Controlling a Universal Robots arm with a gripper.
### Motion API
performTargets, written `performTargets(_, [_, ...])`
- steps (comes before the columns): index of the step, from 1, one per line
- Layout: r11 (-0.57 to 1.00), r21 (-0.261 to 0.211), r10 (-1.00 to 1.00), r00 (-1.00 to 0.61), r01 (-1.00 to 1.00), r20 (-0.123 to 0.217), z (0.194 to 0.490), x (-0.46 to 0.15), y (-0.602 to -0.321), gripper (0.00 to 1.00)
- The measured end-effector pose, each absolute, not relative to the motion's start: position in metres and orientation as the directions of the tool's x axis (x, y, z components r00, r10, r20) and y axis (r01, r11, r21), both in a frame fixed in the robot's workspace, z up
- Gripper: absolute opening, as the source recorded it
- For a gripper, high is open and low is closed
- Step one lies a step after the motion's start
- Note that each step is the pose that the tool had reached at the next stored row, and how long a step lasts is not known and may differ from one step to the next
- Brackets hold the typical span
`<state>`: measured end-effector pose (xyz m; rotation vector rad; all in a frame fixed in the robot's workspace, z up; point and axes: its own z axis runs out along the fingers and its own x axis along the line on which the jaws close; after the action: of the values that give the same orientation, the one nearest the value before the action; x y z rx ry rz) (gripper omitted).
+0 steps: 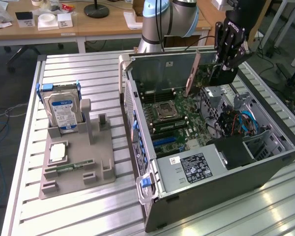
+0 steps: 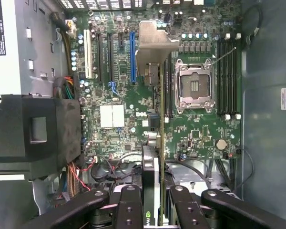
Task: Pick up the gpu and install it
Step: 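Insert the gpu into the slot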
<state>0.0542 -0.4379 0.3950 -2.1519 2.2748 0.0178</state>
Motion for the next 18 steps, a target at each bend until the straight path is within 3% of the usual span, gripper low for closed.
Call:
performTargets(11, [0.055,-0.02,-0.998,-0.055,-0.998,-0.017,0.386,0.046,-0.438,0.27])
performTargets(18, [0.056,-0.022,-0.997,-0.055,-0.998,-0.047,0.385,0.041,-0.44,0.27])
